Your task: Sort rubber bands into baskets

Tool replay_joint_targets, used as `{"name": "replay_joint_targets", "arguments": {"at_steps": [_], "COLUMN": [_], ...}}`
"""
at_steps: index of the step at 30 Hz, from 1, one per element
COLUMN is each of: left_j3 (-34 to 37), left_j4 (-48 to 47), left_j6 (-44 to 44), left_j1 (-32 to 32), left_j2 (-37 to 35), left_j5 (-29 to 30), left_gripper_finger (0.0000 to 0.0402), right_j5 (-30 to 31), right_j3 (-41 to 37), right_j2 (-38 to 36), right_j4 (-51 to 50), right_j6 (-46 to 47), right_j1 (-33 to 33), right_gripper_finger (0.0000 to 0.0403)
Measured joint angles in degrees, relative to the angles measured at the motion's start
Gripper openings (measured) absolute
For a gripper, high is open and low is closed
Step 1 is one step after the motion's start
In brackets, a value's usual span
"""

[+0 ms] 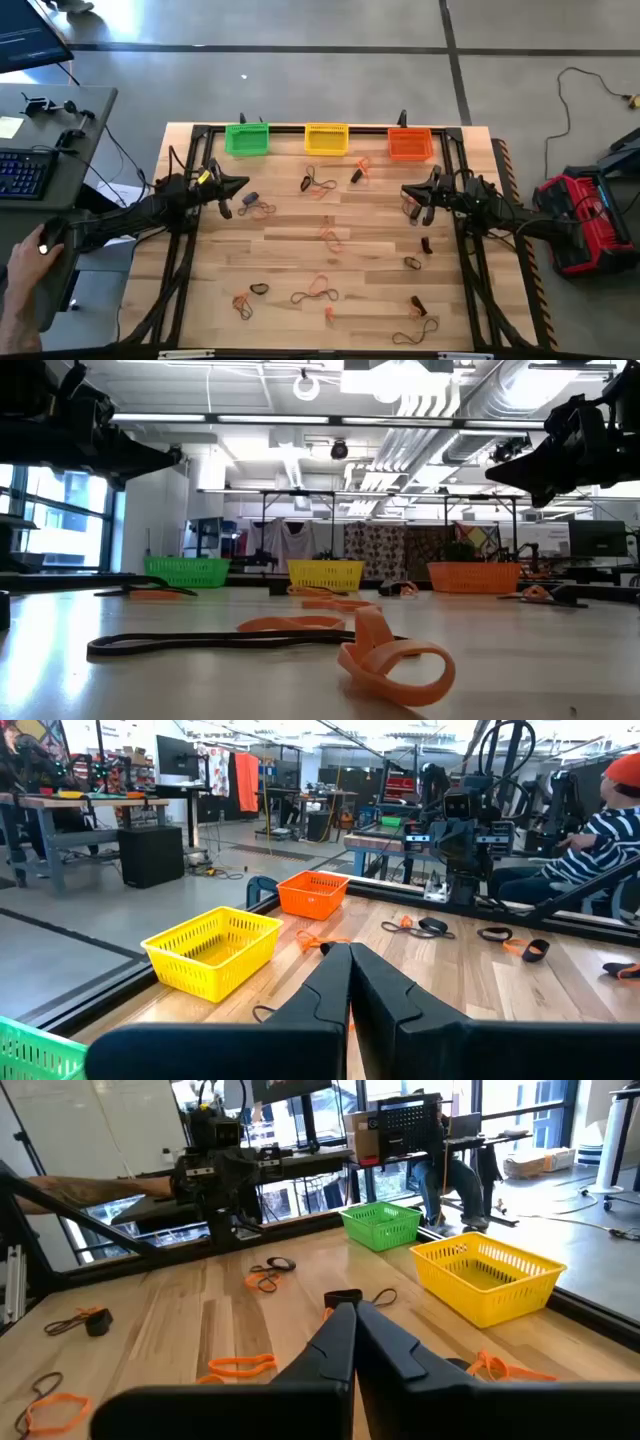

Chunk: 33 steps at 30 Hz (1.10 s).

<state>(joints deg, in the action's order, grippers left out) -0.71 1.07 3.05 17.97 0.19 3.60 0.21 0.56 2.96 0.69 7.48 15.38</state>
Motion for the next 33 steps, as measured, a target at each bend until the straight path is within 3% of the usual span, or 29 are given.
{"name": "replay_joint_targets", "arguments": {"at_steps": [33], "left_j3": [0.02], "left_j4": [-0.41], "left_j6": [0.79], "left_j1": [3.44], "left_j2": [0.02], "left_j5": [-1.88], "left_gripper_finger": [0.0000], "right_j5": [0.01], "right_j3": [0.00], "right_j2": [0.00], "right_j4": [0.00], "right_j6": [-0.01], "right_j1": [0.01], "right_gripper_finger": [0.0000]}}
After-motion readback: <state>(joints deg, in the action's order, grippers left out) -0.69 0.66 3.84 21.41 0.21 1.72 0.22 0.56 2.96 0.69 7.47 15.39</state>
